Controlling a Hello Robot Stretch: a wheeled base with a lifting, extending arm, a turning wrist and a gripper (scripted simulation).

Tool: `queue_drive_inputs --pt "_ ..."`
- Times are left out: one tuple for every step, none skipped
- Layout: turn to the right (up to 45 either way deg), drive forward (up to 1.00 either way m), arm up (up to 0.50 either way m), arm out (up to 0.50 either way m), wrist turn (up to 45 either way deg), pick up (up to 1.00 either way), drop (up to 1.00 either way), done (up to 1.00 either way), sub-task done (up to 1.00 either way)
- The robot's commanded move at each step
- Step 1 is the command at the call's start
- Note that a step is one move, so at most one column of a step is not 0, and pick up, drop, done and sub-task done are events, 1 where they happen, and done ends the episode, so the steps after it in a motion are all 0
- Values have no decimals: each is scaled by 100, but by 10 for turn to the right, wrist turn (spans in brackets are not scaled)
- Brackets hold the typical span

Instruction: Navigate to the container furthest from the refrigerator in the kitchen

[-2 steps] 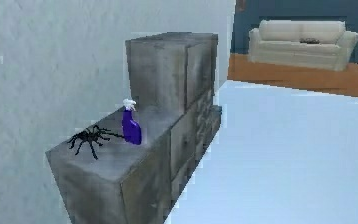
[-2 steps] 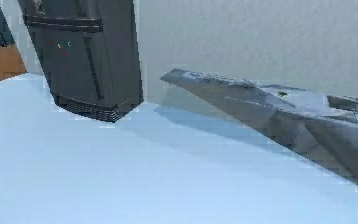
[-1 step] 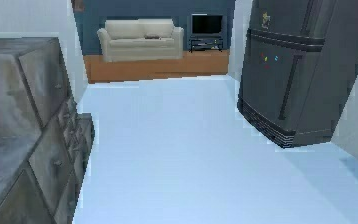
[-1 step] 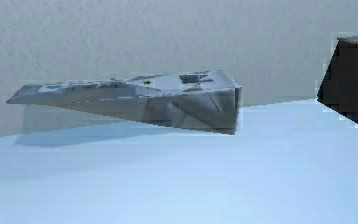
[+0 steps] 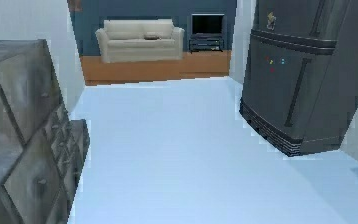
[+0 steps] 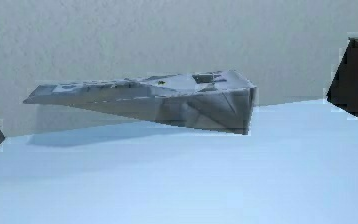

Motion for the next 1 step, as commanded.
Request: queue_drive_inputs --pt "-450 0 0 0 0 0 0 0 0"
